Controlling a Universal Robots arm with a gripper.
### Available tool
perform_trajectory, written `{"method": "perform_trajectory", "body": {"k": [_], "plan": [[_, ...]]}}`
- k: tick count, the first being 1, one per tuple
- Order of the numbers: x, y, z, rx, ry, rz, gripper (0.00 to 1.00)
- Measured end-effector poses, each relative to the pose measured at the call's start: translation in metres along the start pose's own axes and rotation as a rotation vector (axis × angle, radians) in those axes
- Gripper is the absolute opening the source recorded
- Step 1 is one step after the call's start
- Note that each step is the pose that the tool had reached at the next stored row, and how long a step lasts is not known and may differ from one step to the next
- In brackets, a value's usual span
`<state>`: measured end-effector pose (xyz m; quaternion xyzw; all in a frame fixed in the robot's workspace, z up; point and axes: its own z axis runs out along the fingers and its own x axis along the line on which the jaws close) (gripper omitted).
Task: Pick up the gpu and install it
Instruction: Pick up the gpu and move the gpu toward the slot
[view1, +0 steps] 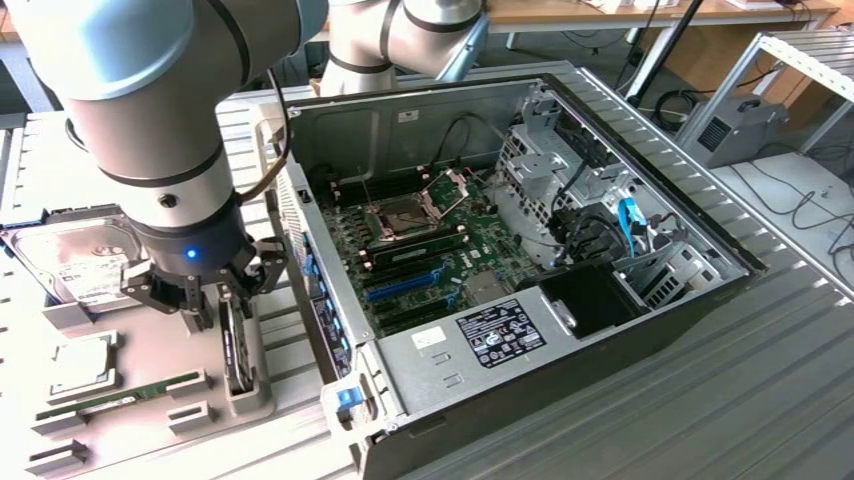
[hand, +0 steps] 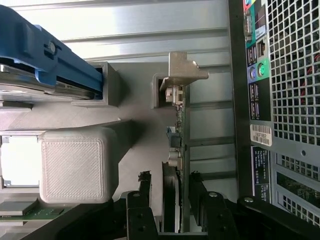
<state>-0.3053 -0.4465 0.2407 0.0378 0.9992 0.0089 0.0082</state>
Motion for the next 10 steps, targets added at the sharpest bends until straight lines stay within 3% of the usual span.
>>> {"method": "perform_trajectory", "body": {"k": [7, 8, 10], "plan": [[0.0, 0.0, 0.0003, 0.0, 0.0, 0.0, 0.44], [0.0, 0.0, 0.0003, 0.0, -0.0001, 0.0, 0.42], [0.0, 0.0, 0.0003, 0.0, -0.0001, 0.0, 0.29]]}}
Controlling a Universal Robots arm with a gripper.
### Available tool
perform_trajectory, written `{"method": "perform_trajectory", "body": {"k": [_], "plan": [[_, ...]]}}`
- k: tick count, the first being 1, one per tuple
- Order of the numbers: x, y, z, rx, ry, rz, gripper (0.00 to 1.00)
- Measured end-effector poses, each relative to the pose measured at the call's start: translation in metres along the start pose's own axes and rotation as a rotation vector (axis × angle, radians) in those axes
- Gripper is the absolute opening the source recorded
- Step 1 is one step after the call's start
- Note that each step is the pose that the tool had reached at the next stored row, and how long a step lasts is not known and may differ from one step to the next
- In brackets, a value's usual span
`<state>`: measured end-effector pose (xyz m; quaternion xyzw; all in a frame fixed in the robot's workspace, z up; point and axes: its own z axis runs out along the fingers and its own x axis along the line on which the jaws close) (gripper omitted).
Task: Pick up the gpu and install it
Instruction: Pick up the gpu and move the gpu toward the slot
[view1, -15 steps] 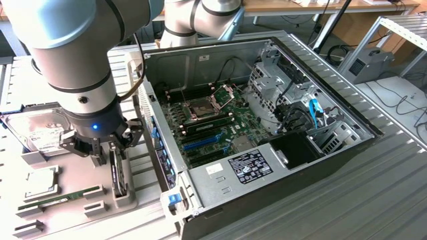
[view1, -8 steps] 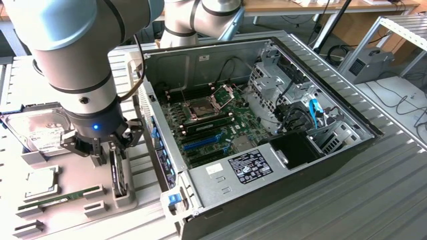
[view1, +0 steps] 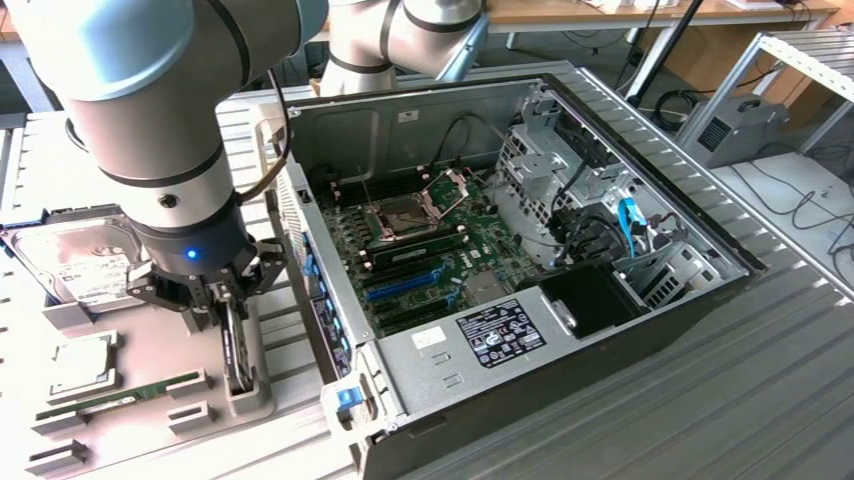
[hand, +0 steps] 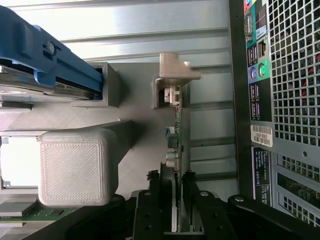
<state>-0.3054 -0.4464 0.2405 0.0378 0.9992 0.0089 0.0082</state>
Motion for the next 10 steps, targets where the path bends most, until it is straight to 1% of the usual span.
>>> {"method": "perform_trajectory", "body": {"k": [10], "plan": [[0.0, 0.0, 0.0, 0.0, 0.0, 0.0, 0.29]]}}
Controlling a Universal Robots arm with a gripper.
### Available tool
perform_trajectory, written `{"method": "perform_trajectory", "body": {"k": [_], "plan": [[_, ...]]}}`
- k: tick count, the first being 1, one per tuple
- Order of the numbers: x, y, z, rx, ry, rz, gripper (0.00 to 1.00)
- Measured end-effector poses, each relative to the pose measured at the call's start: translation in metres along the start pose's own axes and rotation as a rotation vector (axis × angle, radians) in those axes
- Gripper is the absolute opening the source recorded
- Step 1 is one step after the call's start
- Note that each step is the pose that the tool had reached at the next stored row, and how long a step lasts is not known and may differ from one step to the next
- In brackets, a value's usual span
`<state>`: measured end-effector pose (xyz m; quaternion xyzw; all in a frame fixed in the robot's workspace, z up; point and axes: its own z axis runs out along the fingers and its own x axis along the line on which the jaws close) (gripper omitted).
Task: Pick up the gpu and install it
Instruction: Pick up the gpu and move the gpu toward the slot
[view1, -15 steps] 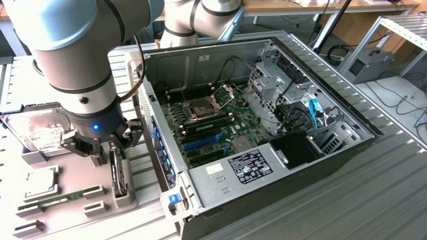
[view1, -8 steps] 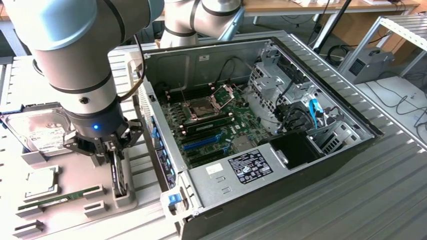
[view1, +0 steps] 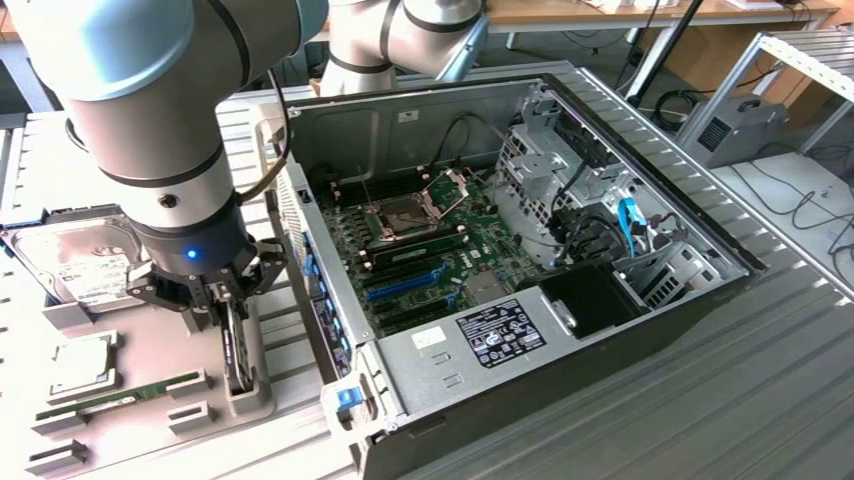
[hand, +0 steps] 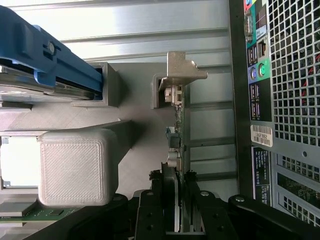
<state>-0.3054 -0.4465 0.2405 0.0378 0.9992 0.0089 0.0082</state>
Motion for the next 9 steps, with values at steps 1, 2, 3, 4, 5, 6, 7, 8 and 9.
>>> {"method": "perform_trajectory", "body": {"k": [1, 2, 3, 4, 5, 6, 7, 8, 9], "plan": [[0.0, 0.0, 0.0, 0.0, 0.0, 0.0, 0.29], [0.0, 0.0, 0.0, 0.0, 0.0, 0.0, 0.29], [0.0, 0.0, 0.0, 0.0, 0.0, 0.0, 0.29], [0.0, 0.0, 0.0, -0.0001, -0.0001, 0.0, 0.29], [0.0, 0.0, 0.0, 0.0, 0.0, 0.0, 0.29], [0.0, 0.0, 0.0, 0.0, 0.0, 0.0, 0.3], [0.0, 0.0, 0.0, -0.0001, 0.0, 0.0, 0.3], [0.0, 0.0, 0.0, -0.0001, 0.0, 0.0, 0.37], [0.0, 0.0, 0.0, -0.0001, 0.0, 0.0, 0.37]]}}
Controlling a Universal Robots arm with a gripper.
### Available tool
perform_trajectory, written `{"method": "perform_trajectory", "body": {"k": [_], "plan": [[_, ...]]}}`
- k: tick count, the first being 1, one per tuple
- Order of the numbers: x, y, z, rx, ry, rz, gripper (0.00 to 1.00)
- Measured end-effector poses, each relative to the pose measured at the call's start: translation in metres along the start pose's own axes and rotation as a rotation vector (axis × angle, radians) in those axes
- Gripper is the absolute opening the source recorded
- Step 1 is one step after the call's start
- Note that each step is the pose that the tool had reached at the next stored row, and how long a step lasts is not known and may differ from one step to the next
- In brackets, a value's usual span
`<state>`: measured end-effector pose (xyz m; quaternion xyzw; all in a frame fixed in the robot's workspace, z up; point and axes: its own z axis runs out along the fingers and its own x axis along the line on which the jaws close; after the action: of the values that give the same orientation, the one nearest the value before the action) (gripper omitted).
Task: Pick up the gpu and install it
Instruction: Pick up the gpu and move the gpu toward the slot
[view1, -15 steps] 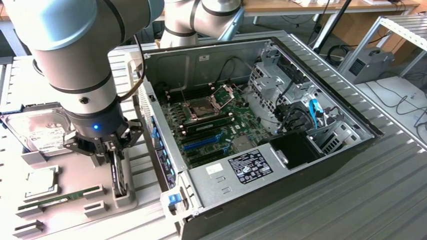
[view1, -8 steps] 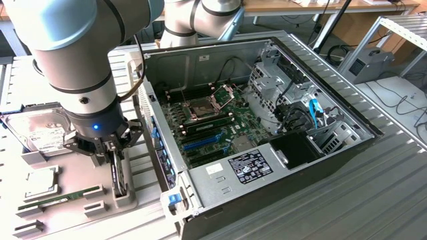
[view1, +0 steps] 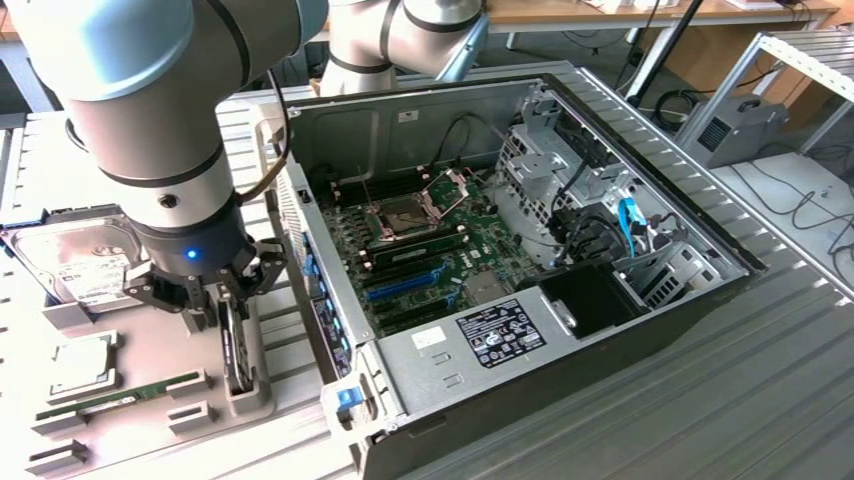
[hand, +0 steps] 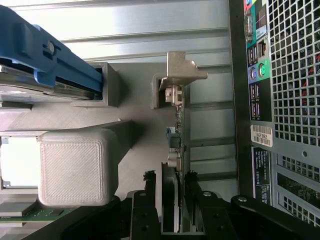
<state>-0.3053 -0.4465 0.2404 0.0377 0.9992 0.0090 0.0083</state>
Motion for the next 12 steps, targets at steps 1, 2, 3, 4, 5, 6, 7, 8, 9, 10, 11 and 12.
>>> {"method": "perform_trajectory", "body": {"k": [1, 2, 3, 4, 5, 6, 7, 8, 9, 10, 11, 12], "plan": [[0.0, 0.0, -0.0001, 0.0, 0.0, 0.0, 0.37], [0.0, 0.0001, -0.0021, 0.0001, 0.0, 0.0, 0.37], [0.0, 0.0001, -0.0033, 0.0, 0.0, 0.0, 0.37], [-0.0001, 0.0001, -0.004, 0.0001, 0.0, 0.0, 0.37], [-0.0001, 0.0001, -0.0043, -0.0001, -0.0002, 0.0, 0.37], [-0.0001, 0.0001, -0.0043, -0.0001, -0.0002, 0.0, 0.37], [-0.0001, 0.0001, -0.0044, -0.0001, -0.0002, 0.0, 0.37], [-0.0001, 0.0001, -0.0044, 0.0, -0.0001, 0.0, 0.37], [-0.0001, 0.0001, -0.0045, 0.0001, 0.0, 0.0, 0.37], [-0.0001, 0.0001, -0.0045, 0.0, 0.0, 0.0, 0.37], [-0.0001, 0.0001, -0.0045, 0.0, 0.0, 0.0, 0.36], [-0.0001, 0.0001, -0.0045, 0.0, 0.0, 0.0, 0.29]]}}
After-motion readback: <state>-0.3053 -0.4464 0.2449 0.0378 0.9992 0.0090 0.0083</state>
